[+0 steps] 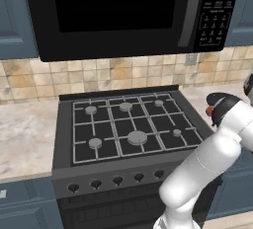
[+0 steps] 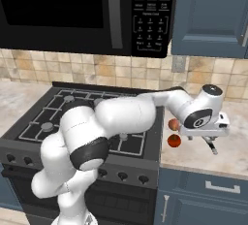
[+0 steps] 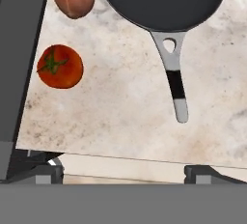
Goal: Place the pan on the front right burner on the stove. Then place the tomato and the onion in the pan and turn on the front right burner.
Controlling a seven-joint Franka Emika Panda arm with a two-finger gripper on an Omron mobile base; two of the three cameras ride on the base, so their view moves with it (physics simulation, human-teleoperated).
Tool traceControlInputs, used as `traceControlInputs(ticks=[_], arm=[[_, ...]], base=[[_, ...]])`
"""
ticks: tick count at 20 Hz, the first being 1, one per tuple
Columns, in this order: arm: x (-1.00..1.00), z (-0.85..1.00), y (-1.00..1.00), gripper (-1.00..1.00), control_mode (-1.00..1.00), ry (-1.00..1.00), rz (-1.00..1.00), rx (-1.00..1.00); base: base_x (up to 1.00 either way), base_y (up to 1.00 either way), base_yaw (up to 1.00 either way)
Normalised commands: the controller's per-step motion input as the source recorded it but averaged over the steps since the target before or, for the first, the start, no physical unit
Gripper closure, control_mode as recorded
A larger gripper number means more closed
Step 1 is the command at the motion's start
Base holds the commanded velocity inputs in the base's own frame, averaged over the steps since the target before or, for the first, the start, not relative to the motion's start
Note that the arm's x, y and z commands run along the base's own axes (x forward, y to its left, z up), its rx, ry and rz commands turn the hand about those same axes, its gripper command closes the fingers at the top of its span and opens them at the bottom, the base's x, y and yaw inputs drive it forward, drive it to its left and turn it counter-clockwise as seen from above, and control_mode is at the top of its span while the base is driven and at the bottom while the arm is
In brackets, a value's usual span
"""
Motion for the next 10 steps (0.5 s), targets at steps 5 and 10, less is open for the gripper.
traceControlInputs(ticks=[5, 10], arm=[[0.07, -0.12, -0.26, -1.0, -1.0, 0.04, 0.13, 0.02], [0.19, -0.1, -0.14, -1.0, -1.0, 0.07, 0.09, 0.01]], base=[[0.0, 0.0, 0.0], [0.0, 0.0, 0.0]])
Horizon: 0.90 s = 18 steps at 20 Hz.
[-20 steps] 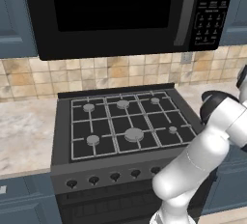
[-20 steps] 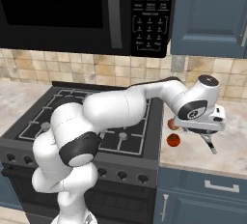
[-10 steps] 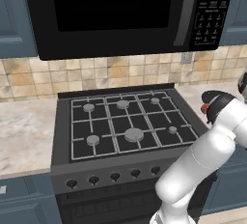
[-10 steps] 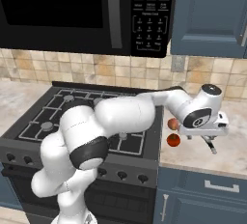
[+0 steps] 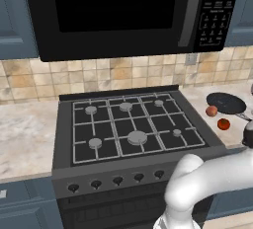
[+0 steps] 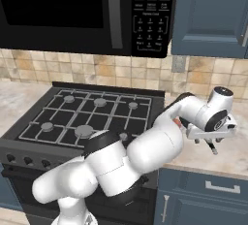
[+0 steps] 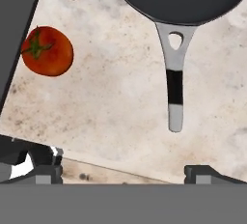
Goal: Place the pan on the front right burner on the stove. Then place the tomato and the onion in the pan and turn on the front right burner.
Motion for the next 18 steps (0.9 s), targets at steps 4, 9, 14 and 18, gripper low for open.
traceControlInputs(ticks=[4, 9, 14, 18], arm=[[0.16, -0.18, -0.02, -1.0, -1.0, 0.08, 0.07, 0.0], [0.11, -0.34, 0.0, -1.0, -1.0, 0.03, 0.05, 0.0], [0.16, -0.28, -0.01, -1.0, -1.0, -0.01, 0.01, 0.0], [0.27, -0.27, -0.03, -1.0, -1.0, 0.0, 0.0, 0.0]], base=[[0.0, 0.0, 0.0], [0.0, 0.0, 0.0], [0.0, 0.0, 0.0], [0.0, 0.0, 0.0]])
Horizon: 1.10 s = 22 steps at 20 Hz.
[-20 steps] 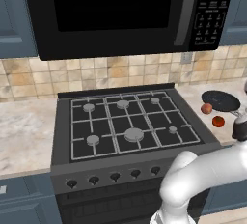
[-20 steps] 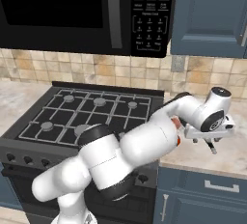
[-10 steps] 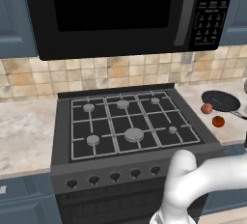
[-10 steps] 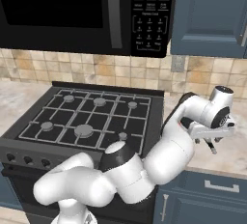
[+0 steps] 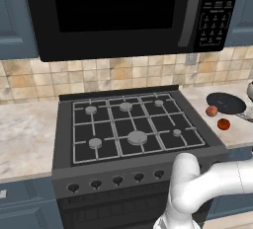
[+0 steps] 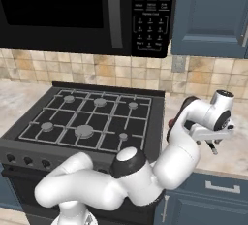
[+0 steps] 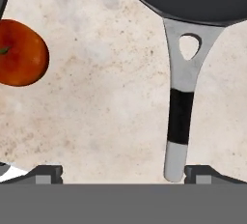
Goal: Place the pan on the front right burner on the stove. Then place the tomato and the onion in the pan and turn on the front right burner.
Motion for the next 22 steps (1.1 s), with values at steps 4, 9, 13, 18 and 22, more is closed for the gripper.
traceControlInputs(ticks=[4, 9, 13, 18, 22], arm=[[0.3, -0.2, -0.11, -1.0, -1.0, 0.0, 0.0, 0.0], [0.32, -0.18, -0.16, -1.0, -1.0, 0.0, 0.0, 0.0], [0.25, -0.2, -0.24, -1.0, -1.0, 0.02, 0.0, 0.0], [0.19, -0.2, -0.3, -1.0, -1.0, 0.04, 0.0, 0.0], [0.13, -0.21, -0.29, -1.0, -1.0, 0.03, 0.0, 0.0]], base=[[0.0, 0.0, 0.0], [0.0, 0.0, 0.0], [0.0, 0.0, 0.0], [0.0, 0.0, 0.0], [0.0, 0.0, 0.0]])
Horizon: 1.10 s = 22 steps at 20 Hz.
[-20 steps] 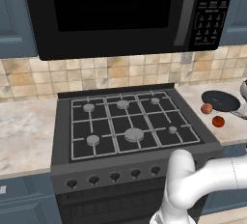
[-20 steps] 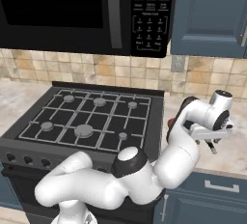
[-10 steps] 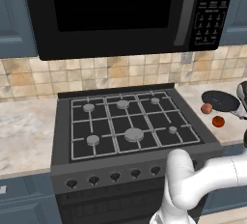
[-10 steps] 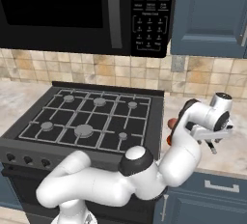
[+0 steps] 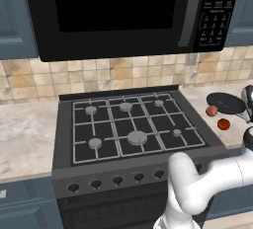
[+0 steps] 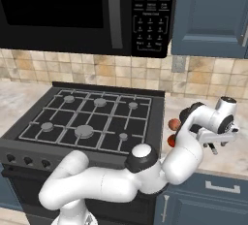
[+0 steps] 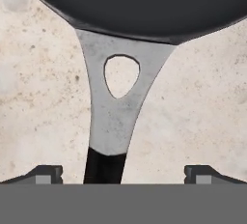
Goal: Place the pan on the front right burner on the stove. Then place the tomato and the onion in the pan and turn on the front right burner.
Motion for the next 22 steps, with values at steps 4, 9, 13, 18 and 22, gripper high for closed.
traceControlInputs(ticks=[4, 9, 13, 18, 22], arm=[[0.04, -0.23, -0.23, -1.0, -1.0, 0.02, 0.0, 0.0], [0.0, -0.29, -0.01, 1.0, -1.0, 0.03, 0.0, 0.0], [0.0, -0.08, 0.0, 1.0, -1.0, 0.0, 0.0, 0.0], [-0.03, 0.12, 0.0, 1.0, -1.0, -0.01, 0.0, 0.0], [0.0, 0.51, 0.0, 1.0, -1.0, -0.01, 0.0, 0.0]], base=[[0.0, 0.0, 0.0], [0.0, 0.0, 0.0], [0.0, 0.0, 0.0], [0.0, 0.0, 0.0], [0.0, 0.0, 0.0]])
